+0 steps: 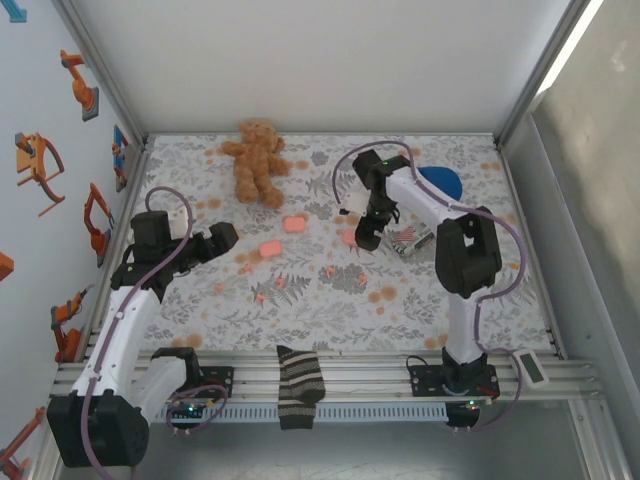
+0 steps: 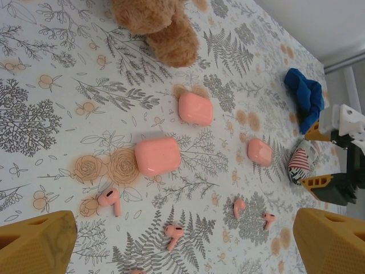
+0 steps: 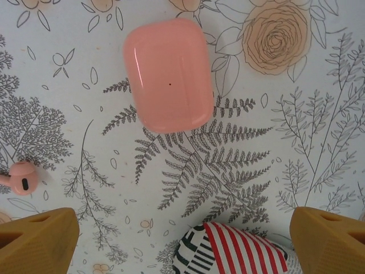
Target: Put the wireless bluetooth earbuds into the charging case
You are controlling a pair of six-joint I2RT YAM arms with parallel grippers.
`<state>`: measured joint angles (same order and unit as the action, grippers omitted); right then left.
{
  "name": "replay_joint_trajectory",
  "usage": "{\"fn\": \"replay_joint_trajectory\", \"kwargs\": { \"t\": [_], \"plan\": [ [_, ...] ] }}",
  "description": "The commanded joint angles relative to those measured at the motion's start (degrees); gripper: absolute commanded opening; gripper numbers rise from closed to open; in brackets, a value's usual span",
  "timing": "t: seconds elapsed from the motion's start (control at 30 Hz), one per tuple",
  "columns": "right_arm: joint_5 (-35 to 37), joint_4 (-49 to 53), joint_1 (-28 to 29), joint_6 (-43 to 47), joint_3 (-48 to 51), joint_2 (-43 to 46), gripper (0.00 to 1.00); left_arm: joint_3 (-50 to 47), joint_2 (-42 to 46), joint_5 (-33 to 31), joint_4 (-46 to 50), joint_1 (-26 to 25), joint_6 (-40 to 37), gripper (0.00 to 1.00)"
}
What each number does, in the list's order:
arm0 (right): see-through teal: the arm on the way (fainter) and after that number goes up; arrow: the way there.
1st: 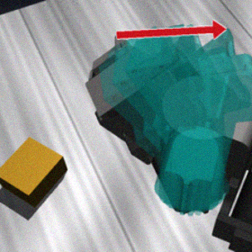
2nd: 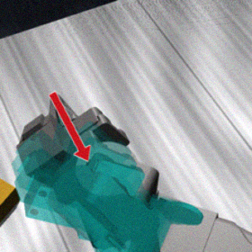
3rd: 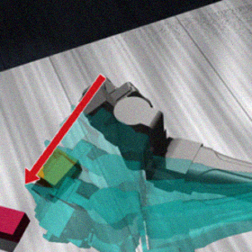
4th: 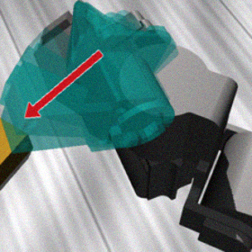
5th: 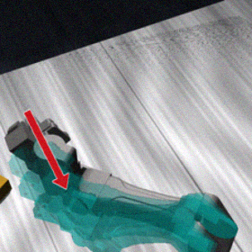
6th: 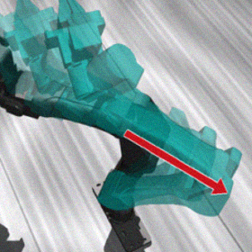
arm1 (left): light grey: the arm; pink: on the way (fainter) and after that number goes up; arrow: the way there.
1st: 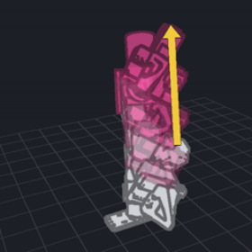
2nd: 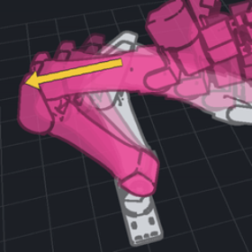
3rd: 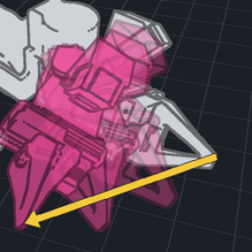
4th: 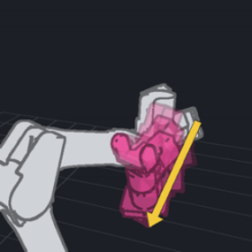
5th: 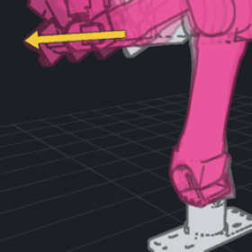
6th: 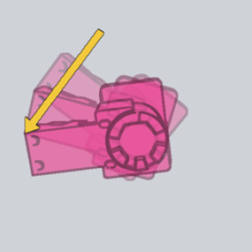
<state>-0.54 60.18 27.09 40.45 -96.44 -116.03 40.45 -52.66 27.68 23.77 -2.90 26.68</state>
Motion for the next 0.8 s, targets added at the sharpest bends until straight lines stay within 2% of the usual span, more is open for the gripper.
{"fn": "replay_joint_trajectory", "kwargs": {
  "t": [0.0,0.43,0.77],
  "plan": [
    [1.2,0.9,1.4,4.5,-2.9,-1.8,0.94,1.8,0.5,-0.7,1.1,-0.4,-1.4,0.97],
    [2.9,3.1,3.8,7.9,-9.6,-11.2,0.92,3.0,-0.5,-2.3,2.4,-1.1,-2.5,0.97],
    [4.4,4.4,5.0,8.3,-12.4,-15.6,0.82,3.7,-1.2,-3.1,3.2,-1.3,-3.5,0.97]
  ]
}}
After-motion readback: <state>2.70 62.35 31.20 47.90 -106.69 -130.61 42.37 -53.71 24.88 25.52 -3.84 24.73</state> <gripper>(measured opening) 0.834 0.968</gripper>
